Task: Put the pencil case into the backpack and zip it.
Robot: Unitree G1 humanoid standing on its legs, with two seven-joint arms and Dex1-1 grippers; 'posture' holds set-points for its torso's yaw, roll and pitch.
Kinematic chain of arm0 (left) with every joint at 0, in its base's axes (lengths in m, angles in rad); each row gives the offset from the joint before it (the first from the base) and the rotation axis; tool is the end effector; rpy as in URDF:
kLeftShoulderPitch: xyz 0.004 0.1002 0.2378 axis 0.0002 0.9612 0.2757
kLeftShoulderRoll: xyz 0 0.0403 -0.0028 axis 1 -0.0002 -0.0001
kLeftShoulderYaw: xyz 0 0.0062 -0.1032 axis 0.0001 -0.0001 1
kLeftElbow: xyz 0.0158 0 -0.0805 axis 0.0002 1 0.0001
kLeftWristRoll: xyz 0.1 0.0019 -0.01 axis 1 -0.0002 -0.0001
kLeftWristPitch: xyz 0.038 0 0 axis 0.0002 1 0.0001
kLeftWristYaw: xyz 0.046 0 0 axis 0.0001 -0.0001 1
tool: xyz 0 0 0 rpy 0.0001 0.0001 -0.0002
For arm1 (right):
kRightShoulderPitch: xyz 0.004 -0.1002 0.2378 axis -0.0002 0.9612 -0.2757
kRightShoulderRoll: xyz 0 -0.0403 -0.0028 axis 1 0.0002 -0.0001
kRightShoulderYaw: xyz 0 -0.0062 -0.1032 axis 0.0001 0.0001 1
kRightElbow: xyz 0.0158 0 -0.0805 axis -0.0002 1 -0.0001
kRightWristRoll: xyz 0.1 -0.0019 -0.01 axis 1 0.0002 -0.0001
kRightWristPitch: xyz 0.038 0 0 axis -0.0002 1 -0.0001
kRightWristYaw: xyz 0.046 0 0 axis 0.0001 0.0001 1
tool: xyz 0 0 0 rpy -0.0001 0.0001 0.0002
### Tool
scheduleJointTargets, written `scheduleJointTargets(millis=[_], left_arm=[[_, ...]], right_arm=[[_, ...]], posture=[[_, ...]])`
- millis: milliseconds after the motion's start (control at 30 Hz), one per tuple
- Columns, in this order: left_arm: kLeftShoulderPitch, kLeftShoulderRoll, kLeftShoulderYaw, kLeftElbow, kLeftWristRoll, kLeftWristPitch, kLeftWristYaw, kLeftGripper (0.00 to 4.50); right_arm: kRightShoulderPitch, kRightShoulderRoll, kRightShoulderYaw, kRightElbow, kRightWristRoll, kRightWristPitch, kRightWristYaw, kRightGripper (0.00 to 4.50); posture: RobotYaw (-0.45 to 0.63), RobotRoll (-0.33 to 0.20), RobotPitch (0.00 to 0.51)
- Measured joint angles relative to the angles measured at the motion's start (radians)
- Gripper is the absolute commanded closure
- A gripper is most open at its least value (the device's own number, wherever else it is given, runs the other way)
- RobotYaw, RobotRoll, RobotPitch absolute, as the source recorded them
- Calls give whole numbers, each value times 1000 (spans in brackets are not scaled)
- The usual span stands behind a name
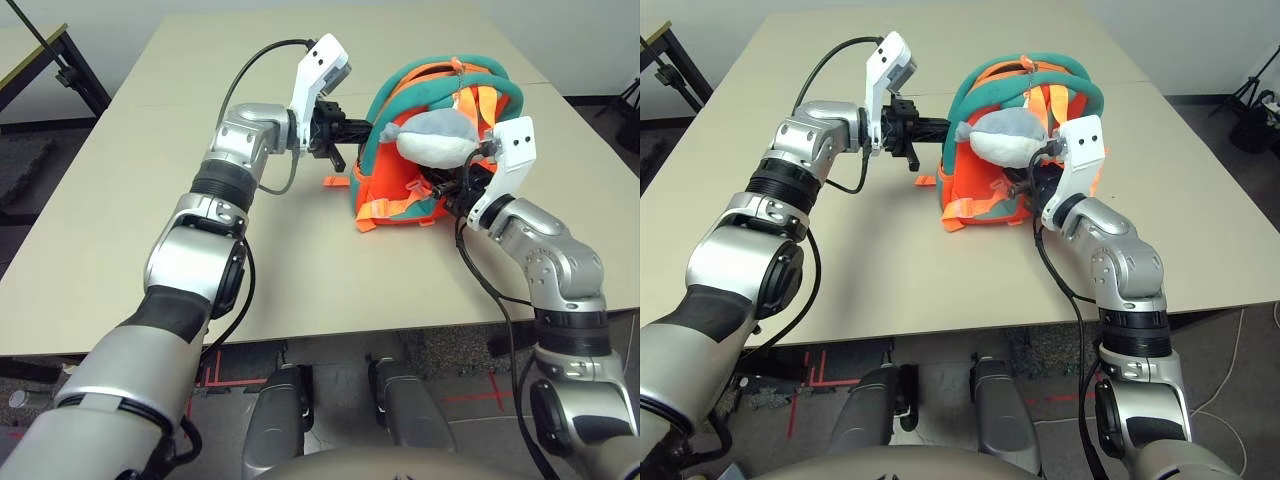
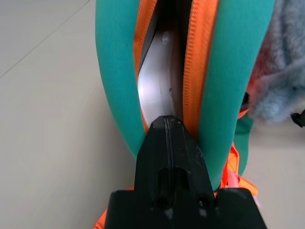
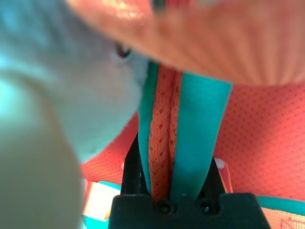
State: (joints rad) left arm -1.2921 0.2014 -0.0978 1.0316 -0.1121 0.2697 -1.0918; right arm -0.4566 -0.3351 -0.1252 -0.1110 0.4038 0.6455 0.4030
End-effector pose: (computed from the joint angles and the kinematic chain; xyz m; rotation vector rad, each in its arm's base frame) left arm 0.3788 0.1121 0.2270 0.2052 0.1622 -1.2143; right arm 0.2707 -0.1969 0.1562 0.0733 0.0494 0.4901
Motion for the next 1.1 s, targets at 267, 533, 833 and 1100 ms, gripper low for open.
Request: scheduleJointTargets(millis=[267, 533, 833, 1100], left_arm=[[-30, 7, 43, 28, -8, -40, -27, 4122], [-37, 140, 101, -249, -86, -42, -152, 1168], [-26, 154, 36, -502, -105, -41, -188, 0], [35, 101, -138, -508, 36, -217, -166, 0]], right_arm=[[1, 11, 1, -3, -1, 0, -2, 4275], [4, 14, 4, -2, -1, -1, 2, 4275], [-6, 17, 7, 19, -2, -6, 8, 4275], [-4, 18, 7, 18, -2, -7, 9, 4275]], posture=[[-187, 0, 125], [-164, 0, 125], [-163, 0, 126], [-183, 0, 127]])
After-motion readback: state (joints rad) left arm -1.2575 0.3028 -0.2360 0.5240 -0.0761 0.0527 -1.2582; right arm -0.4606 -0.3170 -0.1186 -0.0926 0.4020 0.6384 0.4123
